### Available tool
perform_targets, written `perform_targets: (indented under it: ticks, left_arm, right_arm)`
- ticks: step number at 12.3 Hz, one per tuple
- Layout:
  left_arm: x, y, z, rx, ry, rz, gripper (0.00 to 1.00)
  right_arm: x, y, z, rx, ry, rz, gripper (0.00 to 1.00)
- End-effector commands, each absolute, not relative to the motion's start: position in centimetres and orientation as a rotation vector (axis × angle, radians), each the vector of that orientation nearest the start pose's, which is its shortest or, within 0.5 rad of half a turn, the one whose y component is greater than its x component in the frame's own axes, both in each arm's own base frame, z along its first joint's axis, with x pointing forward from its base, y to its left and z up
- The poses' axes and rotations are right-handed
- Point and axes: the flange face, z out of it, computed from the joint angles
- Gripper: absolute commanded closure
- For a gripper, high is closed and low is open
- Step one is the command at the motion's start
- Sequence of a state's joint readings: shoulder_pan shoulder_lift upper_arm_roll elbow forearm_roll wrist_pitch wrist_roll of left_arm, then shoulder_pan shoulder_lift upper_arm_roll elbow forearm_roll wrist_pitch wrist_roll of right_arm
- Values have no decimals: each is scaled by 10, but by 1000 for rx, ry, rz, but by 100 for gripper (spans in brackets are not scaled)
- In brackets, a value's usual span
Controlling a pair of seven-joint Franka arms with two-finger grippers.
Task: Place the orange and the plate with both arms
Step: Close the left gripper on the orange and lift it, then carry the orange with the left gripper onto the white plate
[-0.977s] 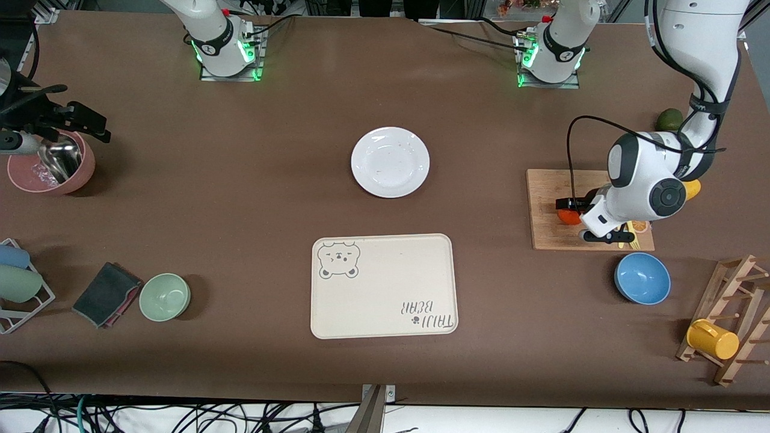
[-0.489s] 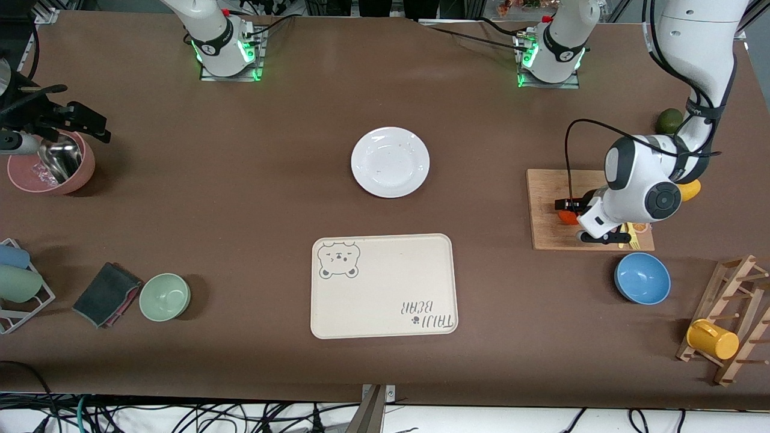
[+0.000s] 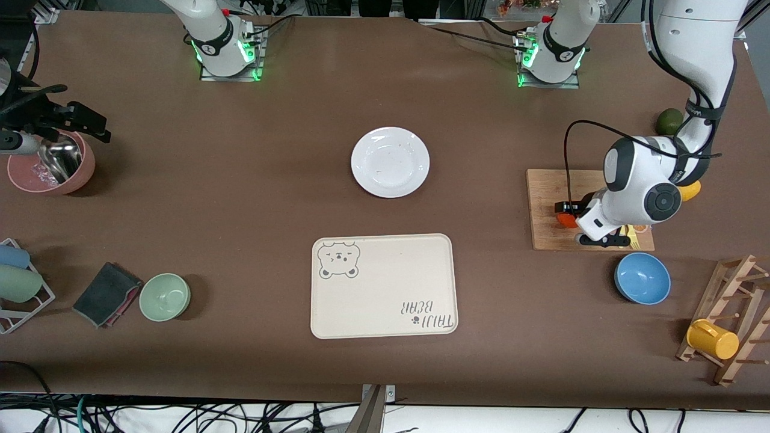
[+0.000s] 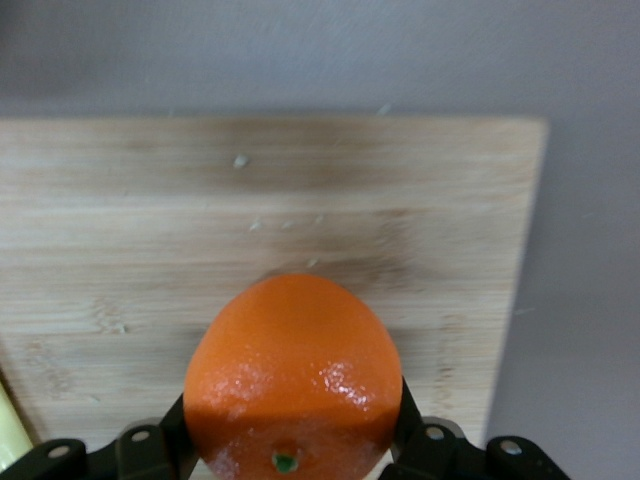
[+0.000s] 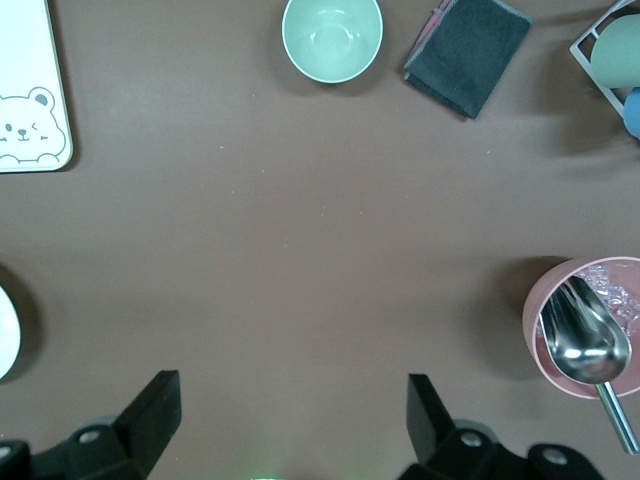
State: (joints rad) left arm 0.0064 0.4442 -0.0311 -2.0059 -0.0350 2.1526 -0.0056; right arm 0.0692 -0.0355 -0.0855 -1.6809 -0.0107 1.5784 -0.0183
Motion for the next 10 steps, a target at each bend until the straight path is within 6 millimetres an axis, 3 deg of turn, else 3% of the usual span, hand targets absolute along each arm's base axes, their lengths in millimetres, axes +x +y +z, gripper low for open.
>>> perform_targets:
  ticks: [1, 5, 7, 10]
  left_arm:
    - [594, -63, 249, -3102, -73, 480, 61]
    - [582, -190, 278, -3177, -284, 470, 65]
    - [565, -262, 292, -3203, -431, 442, 67]
    - [516, -368, 289, -3207, -562, 384, 68]
  right_arm:
    - [536, -10, 597, -3141, -1, 99, 0]
    - [536, -13, 596, -3141, 9, 102, 0]
    - [537, -13, 596, -3141, 9, 94, 0]
    - [537, -13, 596, -3141, 9, 94, 0]
